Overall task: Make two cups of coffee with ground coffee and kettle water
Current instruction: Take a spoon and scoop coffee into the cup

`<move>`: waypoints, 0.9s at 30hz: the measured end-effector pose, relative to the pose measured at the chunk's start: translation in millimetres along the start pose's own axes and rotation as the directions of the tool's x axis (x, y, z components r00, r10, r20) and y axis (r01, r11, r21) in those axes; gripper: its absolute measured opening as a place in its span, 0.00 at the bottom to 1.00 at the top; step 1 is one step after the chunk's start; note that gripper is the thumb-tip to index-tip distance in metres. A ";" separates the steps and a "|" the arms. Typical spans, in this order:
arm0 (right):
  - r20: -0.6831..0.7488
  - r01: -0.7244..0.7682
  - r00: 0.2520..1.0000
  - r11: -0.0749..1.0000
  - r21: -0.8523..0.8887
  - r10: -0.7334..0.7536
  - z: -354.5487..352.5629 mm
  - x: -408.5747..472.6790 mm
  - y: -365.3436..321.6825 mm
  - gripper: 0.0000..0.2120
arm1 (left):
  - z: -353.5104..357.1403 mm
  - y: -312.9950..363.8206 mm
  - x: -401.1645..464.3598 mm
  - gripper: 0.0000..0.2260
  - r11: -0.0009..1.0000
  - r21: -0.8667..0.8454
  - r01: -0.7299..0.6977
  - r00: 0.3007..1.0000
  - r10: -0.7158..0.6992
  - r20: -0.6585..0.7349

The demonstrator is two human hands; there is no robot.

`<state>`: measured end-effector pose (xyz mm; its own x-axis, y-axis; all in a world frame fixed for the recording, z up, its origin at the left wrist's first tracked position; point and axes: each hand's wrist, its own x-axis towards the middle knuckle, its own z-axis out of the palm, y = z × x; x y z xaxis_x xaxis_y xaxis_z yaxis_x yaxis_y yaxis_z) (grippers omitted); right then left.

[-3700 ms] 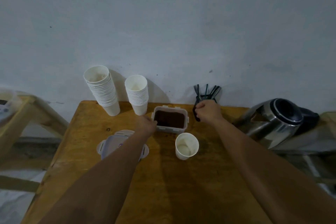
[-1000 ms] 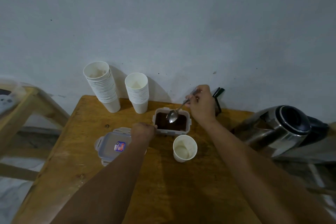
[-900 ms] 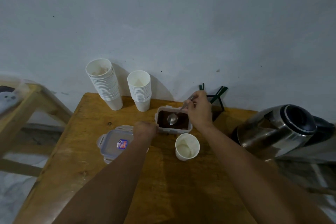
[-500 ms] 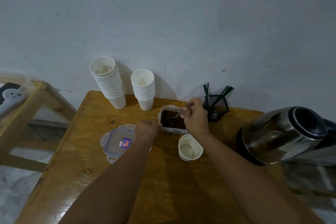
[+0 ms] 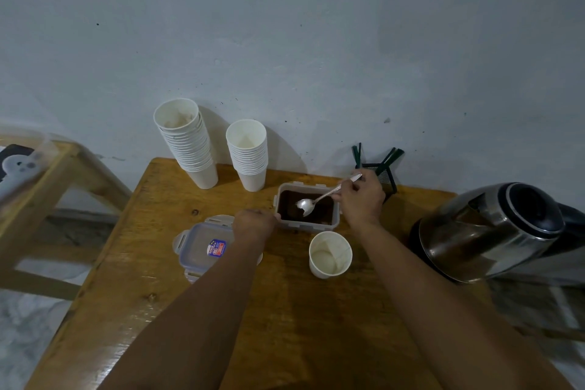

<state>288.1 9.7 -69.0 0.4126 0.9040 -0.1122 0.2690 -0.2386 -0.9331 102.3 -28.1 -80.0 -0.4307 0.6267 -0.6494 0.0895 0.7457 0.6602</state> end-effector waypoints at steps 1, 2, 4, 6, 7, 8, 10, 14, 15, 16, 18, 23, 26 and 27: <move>-0.007 0.014 1.000 1.000 -0.018 -0.014 -0.7 0.0 1.9 0.11 | 0.0 -0.3 0.1 0.09 1.000 0.001 0.000 1.000 0.000 0.003; -0.003 0.027 1.000 0.999 -0.030 -0.027 -1.4 -0.9 3.3 0.09 | -0.2 -0.4 -0.3 0.09 1.000 0.000 0.000 1.000 0.000 0.005; 0.011 0.044 0.999 0.998 -0.052 -0.043 -1.6 -2.7 6.4 0.08 | -0.4 -0.6 -0.4 0.08 1.000 -0.003 0.004 1.000 -0.004 0.011; 0.000 0.040 0.999 0.997 -0.072 -0.040 -1.3 -2.4 8.5 0.10 | -0.1 -0.5 0.0 0.09 1.000 0.005 0.006 1.000 -0.006 0.011; -0.005 0.035 0.999 0.996 -0.083 -0.035 -1.1 -1.9 9.0 0.10 | 0.1 -0.6 0.5 0.09 1.000 0.008 0.005 1.000 -0.005 0.013; -0.008 0.030 0.999 0.995 -0.093 -0.031 -0.6 -1.4 9.6 0.11 | 0.0 -0.5 0.6 0.09 1.000 0.009 0.007 1.000 -0.007 0.012; -0.016 0.018 1.000 0.995 -0.100 -0.020 -0.2 -0.5 9.9 0.11 | -0.1 -0.3 1.6 0.09 1.000 0.016 0.007 1.000 -0.007 0.011; -0.036 -0.002 0.999 0.995 -0.103 -0.001 -0.5 0.4 9.9 0.11 | 0.6 -1.1 4.5 0.09 1.000 0.020 0.011 1.000 -0.011 0.017; -0.044 -0.009 0.999 0.995 -0.102 0.005 -0.7 0.7 10.3 0.11 | 1.2 -1.5 5.8 0.09 1.000 0.018 0.011 1.000 -0.011 0.014; -0.052 -0.020 0.999 0.995 -0.099 0.015 -0.7 1.0 11.2 0.11 | 1.5 -1.5 6.3 0.08 1.000 0.015 0.012 1.000 -0.012 0.015; -0.074 -0.045 0.997 0.995 -0.088 0.038 -1.4 1.0 13.2 0.10 | 1.9 -1.8 6.7 0.08 1.000 0.018 0.015 1.000 -0.015 0.016; -0.104 -0.116 0.988 0.993 -0.035 0.112 -7.1 -0.4 11.9 0.11 | 2.1 -1.3 6.6 0.08 0.999 0.030 0.021 1.000 -0.021 0.004; -0.135 -0.178 0.974 0.983 0.047 0.183 -15.0 0.6 6.6 0.13 | 1.6 -3.6 6.7 0.09 0.998 0.064 0.000 1.000 -0.001 0.018; -0.137 -0.186 0.971 0.980 0.075 0.195 -18.7 1.1 4.2 0.13 | 1.1 -5.9 6.9 0.09 0.996 0.084 -0.016 1.000 0.014 0.027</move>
<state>306.0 3.0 -66.7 0.5721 0.7831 -0.2439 0.1220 -0.3753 -0.9189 99.8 -27.9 -88.8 -0.4053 0.6431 -0.6497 0.1720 0.7517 0.6367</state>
